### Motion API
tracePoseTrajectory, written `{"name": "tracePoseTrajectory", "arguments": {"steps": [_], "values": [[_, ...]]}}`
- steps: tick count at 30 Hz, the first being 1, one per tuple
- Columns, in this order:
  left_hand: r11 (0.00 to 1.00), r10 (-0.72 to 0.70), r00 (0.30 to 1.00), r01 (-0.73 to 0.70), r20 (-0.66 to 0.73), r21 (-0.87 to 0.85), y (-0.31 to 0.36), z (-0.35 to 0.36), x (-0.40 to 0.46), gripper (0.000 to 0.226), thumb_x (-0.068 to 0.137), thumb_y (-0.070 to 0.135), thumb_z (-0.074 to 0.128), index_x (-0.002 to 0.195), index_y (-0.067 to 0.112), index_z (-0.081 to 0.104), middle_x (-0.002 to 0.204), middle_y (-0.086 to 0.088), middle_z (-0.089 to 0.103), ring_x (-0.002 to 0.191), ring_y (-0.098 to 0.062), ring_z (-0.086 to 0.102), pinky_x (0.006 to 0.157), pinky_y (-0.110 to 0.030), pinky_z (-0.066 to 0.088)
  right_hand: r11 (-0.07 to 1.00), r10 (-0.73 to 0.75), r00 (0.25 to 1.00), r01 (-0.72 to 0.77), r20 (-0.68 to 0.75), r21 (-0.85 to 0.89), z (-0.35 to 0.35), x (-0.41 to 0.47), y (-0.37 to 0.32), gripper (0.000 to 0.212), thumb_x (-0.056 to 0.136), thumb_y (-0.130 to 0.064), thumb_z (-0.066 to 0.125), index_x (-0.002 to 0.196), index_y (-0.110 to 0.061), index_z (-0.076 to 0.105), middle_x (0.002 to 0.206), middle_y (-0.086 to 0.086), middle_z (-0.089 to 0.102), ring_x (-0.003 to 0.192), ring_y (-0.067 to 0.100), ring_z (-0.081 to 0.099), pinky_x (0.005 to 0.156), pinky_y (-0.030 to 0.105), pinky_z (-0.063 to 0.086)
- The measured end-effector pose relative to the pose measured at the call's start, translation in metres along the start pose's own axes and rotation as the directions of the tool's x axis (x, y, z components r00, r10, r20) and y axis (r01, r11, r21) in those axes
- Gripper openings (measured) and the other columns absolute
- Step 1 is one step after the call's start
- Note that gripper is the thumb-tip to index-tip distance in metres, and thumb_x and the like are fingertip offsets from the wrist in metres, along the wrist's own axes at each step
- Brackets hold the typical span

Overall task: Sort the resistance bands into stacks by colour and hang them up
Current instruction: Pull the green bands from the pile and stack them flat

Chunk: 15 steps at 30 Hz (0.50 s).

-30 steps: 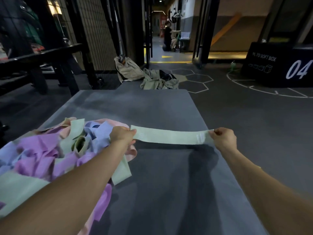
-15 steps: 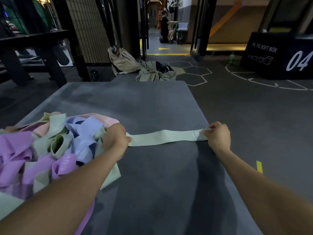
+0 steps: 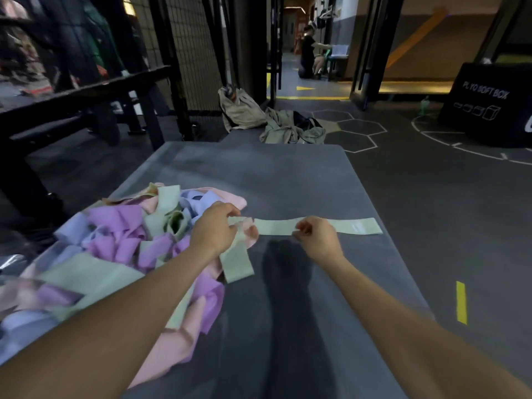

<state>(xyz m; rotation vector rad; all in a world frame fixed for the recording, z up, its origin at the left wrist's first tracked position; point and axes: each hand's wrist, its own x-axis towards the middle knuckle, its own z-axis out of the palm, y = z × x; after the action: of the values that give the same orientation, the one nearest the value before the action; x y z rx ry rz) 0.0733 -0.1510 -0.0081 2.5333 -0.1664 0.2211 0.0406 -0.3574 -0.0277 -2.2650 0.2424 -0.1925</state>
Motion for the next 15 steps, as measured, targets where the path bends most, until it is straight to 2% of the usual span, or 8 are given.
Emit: {"name": "tracePoseTrajectory", "arguments": {"steps": [3,6,7,8,9,11,15], "values": [[0.999,0.021,1.000,-0.021,0.000,0.049,-0.015,-0.023,-0.019,0.031,0.083,0.005,0.057,0.113,0.012,0.063,0.120,-0.005,0.061,0.107,-0.027,0.059,0.089,-0.032,0.045,1.000,-0.013,0.984,0.017,0.177,-0.020,0.034,-0.025,-0.028,0.012,0.089,-0.019,0.060,0.093,-0.007,0.062,0.089,0.007,0.060,0.084,0.020,0.052,0.069,0.021,0.034],[0.999,0.017,1.000,-0.017,0.000,0.034,-0.030,-0.039,-0.033,0.032,0.081,0.001,0.057,0.112,0.005,0.064,0.119,-0.012,0.062,0.111,-0.029,0.056,0.091,-0.029,0.040,0.998,0.056,0.947,-0.042,0.317,-0.052,0.060,-0.041,-0.047,0.025,0.088,-0.024,0.061,0.068,-0.018,0.047,0.070,0.000,0.052,0.079,0.027,0.046,0.065,0.023,0.031],[1.000,0.001,1.000,-0.001,0.000,0.016,-0.034,-0.043,-0.037,0.033,0.081,0.000,0.058,0.113,0.005,0.064,0.120,-0.012,0.061,0.112,-0.028,0.056,0.093,-0.028,0.040,0.997,0.059,0.939,-0.040,0.339,-0.062,0.065,-0.046,-0.052,0.027,0.086,-0.022,0.063,0.066,-0.021,0.045,0.068,-0.003,0.050,0.079,0.026,0.046,0.064,0.023,0.031],[1.000,-0.014,1.000,0.014,0.000,0.002,-0.036,-0.047,-0.040,0.033,0.081,0.000,0.058,0.113,0.005,0.064,0.121,-0.012,0.061,0.112,-0.028,0.056,0.094,-0.029,0.042,0.996,0.065,0.935,-0.037,0.350,-0.086,0.069,-0.047,-0.056,0.017,0.084,-0.019,0.064,0.072,-0.020,0.052,0.074,-0.002,0.056,0.083,0.026,0.052,0.066,0.023,0.034],[1.000,-0.020,1.000,0.020,0.002,-0.010,-0.039,-0.051,-0.043,0.033,0.081,0.000,0.057,0.112,0.005,0.064,0.120,-0.011,0.061,0.112,-0.028,0.057,0.094,-0.031,0.044,0.993,0.058,0.941,-0.022,0.334,-0.113,0.070,-0.049,-0.062,0.005,0.083,-0.016,0.065,0.086,-0.014,0.061,0.087,0.004,0.064,0.091,0.028,0.058,0.070,0.024,0.038],[0.999,-0.021,1.000,0.021,0.018,-0.026,-0.043,-0.057,-0.045,0.033,0.081,0.000,0.058,0.112,0.006,0.064,0.121,-0.010,0.061,0.111,-0.027,0.057,0.094,-0.030,0.045,0.991,0.022,0.966,0.012,0.259,-0.131,0.068,-0.047,-0.073,0.025,0.083,-0.012,0.063,0.108,-0.007,0.064,0.107,0.010,0.066,0.102,0.028,0.060,0.079,0.024,0.043],[0.997,-0.005,1.000,0.007,0.027,-0.079,-0.037,-0.071,-0.043,0.045,0.076,0.003,0.069,0.120,0.008,0.060,0.125,-0.008,0.058,0.112,-0.024,0.057,0.092,-0.024,0.041,0.968,-0.225,0.968,0.235,0.108,-0.090,0.043,-0.033,-0.107,0.016,0.084,-0.004,0.059,0.096,-0.003,0.070,0.096,0.017,0.067,0.090,0.028,0.060,0.072,0.023,0.037]]}}
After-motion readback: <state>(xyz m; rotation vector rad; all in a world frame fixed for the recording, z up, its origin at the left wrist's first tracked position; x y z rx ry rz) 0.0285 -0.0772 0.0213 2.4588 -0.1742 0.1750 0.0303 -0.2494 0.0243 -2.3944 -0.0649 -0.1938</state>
